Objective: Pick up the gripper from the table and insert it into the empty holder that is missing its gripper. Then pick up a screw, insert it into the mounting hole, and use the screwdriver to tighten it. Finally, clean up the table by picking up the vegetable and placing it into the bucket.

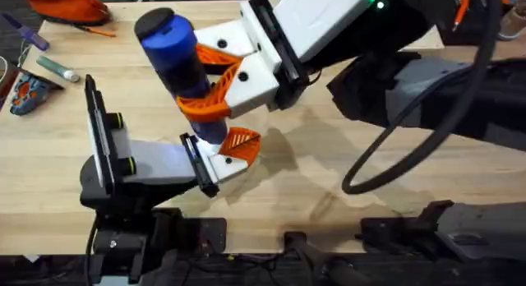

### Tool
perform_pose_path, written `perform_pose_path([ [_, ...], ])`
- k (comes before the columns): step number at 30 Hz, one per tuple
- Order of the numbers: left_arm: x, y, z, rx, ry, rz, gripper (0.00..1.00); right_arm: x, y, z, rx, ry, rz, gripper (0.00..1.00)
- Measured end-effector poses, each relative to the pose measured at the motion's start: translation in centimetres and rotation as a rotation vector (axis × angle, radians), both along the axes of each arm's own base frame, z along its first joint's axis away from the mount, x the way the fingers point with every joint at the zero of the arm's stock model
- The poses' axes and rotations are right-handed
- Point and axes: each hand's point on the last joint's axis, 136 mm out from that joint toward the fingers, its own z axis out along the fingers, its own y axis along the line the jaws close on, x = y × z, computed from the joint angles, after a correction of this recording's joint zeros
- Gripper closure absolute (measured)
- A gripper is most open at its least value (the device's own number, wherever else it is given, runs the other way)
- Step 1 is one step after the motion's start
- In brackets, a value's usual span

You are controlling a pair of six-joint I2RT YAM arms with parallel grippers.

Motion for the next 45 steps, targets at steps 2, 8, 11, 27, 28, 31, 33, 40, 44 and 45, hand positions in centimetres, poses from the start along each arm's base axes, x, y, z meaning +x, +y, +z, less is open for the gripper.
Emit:
perform_pose_path([
  [2, 0.0, 0.0, 0.0, 0.0, 0.0, 0.0, 0.986, 0.0, 0.0, 0.0, -0.001, 0.001, 0.0, 0.976],
  [8, 0.0, 0.0, 0.0, -0.001, 0.003, 0.0, 0.986, 0.3, 0.2, -0.4, -0.025, 0.028, -0.006, 0.976],
  [11, 0.0, 0.0, 0.0, -0.002, 0.004, 0.001, 0.986, 0.5, 0.4, -0.4, -0.029, 0.026, -0.01, 0.976],
  [27, 0.1, 0.0, 0.0, -0.003, 0.005, 0.004, 0.986, -0.1, 0.0, 1.0, 0.044, -0.053, 0.0, 0.976],
  [28, 0.1, 0.0, 0.0, -0.003, 0.005, 0.004, 0.986, -0.1, 0.0, 1.4, 0.052, -0.056, -0.001, 0.976],
  [31, 0.0, 0.0, 0.0, -0.003, 0.005, 0.003, 0.986, 0.3, 0.2, 3.2, 0.058, -0.053, -0.001, 0.976],
  [33, 0.1, 0.0, 0.0, -0.003, 0.005, 0.004, 0.986, 0.7, 0.3, 4.7, 0.059, -0.054, -0.003, 0.976],
  [40, 0.1, 0.0, 0.0, -0.003, 0.005, 0.004, 0.986, 2.4, -0.4, 7.3, 0.033, -0.05, -0.017, 0.976],
  [44, 0.0, 0.0, 0.0, -0.003, 0.005, 0.003, 0.986, 4.3, -1.0, 6.8, -0.059, 0.042, -0.032, 0.976],
  [45, 0.0, 0.0, 0.0, -0.003, 0.005, 0.003, 0.986, 4.8, -1.3, 6.7, -0.08, 0.063, -0.037, 0.976],
])
